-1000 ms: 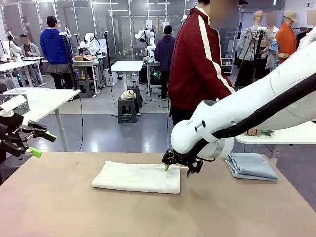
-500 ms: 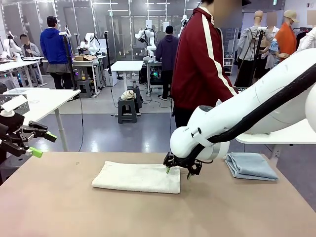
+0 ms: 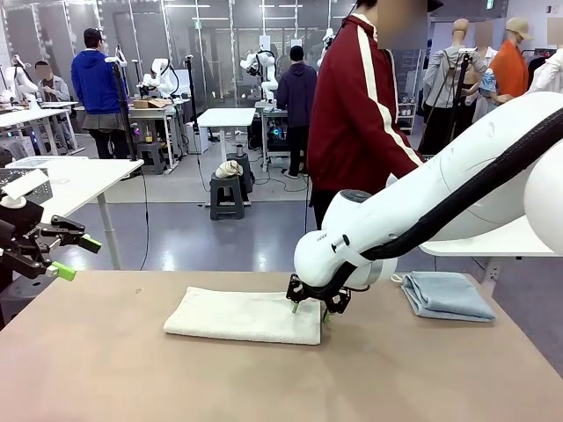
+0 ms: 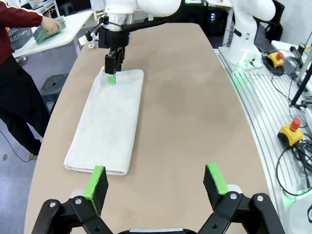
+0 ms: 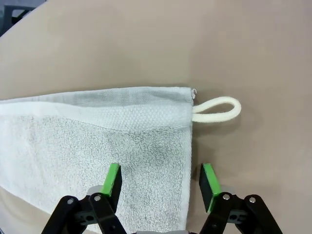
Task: Fold the towels and place them in the basket.
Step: When a person lays out a Towel with hook on the table, fold it in half twice.
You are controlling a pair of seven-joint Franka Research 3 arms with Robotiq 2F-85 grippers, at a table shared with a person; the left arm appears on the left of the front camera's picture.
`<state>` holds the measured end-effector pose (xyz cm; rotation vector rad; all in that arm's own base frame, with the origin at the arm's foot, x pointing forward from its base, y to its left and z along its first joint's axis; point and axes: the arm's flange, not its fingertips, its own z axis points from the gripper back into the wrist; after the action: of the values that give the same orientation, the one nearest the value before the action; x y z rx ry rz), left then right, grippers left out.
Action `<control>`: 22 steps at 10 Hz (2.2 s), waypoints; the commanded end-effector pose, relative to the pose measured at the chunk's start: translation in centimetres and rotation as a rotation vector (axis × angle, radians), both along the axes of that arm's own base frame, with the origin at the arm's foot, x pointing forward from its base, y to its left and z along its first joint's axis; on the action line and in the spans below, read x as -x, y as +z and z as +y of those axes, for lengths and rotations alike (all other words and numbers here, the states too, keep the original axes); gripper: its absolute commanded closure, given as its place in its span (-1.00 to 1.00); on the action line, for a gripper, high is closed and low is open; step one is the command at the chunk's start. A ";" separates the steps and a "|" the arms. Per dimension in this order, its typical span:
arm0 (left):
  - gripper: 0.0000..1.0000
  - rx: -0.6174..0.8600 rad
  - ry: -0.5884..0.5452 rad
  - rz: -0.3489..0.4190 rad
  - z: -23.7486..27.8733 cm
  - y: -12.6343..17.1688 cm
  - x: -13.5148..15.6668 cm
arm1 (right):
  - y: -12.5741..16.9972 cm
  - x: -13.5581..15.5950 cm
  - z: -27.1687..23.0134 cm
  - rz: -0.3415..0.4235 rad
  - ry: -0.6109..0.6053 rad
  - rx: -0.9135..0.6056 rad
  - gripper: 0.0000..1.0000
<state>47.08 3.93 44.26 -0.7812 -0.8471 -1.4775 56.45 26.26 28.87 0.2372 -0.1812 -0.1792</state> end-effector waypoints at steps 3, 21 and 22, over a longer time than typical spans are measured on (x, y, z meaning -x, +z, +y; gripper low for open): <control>-1.00 0.001 -0.001 -0.002 0.0 0.1 0.0 | -0.3 -0.4 1.7 0.029 -0.053 0.054 -0.26; -1.00 0.001 -0.001 -0.002 0.0 0.1 0.0 | 1.4 -0.6 -1.9 0.002 0.075 0.051 1.00; -1.00 0.001 -0.001 -0.002 0.0 0.1 0.0 | 1.8 -0.6 -2.8 -0.001 0.090 0.050 1.00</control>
<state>47.08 3.92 44.26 -0.7812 -0.8471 -1.4776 57.61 24.76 30.26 0.1778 -0.1642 -0.1213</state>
